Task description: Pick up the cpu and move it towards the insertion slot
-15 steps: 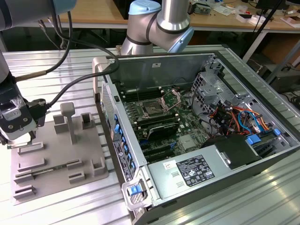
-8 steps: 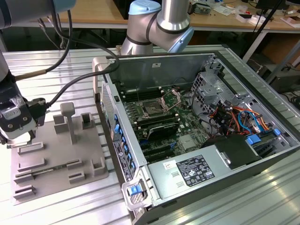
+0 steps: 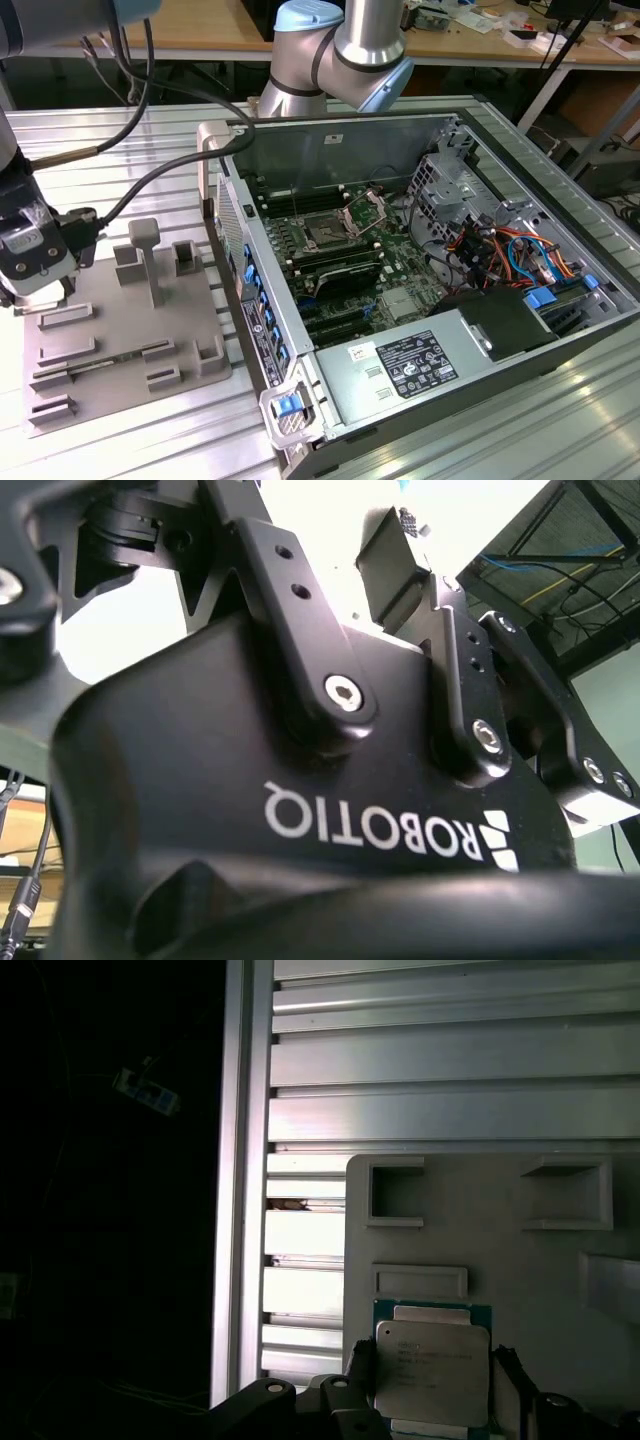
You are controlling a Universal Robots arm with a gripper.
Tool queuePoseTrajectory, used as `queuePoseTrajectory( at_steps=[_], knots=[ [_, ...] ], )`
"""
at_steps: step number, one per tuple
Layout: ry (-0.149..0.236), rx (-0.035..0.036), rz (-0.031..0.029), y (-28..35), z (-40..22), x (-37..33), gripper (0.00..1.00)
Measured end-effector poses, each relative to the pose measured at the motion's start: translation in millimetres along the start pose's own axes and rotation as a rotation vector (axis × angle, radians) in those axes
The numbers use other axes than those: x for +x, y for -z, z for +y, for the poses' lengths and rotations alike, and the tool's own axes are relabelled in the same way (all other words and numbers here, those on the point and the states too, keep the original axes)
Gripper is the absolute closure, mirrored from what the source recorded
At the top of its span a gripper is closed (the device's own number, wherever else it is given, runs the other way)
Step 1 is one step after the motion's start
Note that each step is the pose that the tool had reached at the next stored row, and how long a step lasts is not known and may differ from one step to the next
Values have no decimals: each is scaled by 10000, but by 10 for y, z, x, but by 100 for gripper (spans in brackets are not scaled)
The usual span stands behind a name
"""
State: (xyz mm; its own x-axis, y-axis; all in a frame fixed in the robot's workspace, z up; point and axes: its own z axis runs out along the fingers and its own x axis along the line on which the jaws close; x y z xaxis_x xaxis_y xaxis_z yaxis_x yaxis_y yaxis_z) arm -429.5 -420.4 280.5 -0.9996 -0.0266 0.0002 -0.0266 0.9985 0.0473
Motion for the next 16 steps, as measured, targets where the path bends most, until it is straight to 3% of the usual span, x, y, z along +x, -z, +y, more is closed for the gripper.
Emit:
queuePoseTrajectory(
  at_steps=[16],
  knots=[
    [0,0,1,50,2,0,45]
  ],
)
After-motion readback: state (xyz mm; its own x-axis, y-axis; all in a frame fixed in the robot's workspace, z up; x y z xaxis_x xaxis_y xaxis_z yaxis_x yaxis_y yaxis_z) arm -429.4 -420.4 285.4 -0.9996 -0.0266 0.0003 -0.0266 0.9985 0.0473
